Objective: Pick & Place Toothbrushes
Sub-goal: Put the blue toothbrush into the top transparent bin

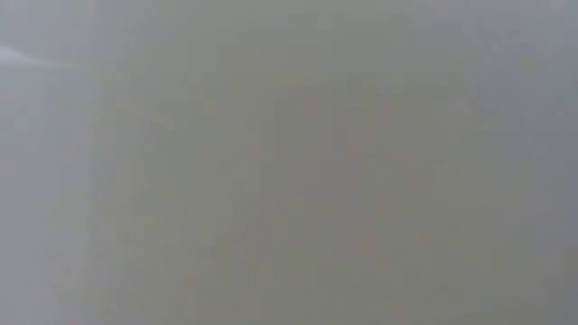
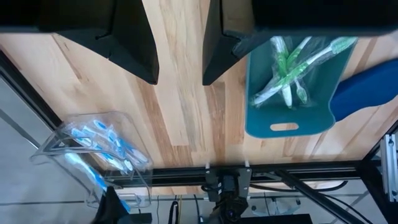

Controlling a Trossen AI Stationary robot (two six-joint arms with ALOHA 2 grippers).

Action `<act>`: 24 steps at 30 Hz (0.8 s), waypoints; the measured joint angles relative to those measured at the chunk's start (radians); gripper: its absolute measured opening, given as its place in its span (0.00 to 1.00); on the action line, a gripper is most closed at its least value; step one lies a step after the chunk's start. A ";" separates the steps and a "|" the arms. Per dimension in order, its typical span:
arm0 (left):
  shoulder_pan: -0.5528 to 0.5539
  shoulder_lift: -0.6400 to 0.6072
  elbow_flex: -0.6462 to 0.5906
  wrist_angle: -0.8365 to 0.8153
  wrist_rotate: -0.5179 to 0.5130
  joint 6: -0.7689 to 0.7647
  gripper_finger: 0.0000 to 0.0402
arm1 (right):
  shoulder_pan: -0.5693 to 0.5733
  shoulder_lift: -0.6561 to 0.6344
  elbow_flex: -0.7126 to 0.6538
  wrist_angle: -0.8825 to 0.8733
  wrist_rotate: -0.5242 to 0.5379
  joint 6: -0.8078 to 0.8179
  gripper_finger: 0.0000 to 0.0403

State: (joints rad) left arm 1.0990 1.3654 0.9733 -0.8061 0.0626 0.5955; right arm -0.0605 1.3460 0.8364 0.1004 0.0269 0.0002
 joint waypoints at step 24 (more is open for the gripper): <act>0.015 0.207 0.000 0.076 -0.057 -0.055 0.21 | 0.003 0.000 0.000 -0.004 0.000 0.000 0.29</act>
State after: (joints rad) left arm 1.1141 1.5726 0.9733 -0.7297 0.0052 0.5407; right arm -0.0570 1.3460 0.8364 0.0967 0.0268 0.0002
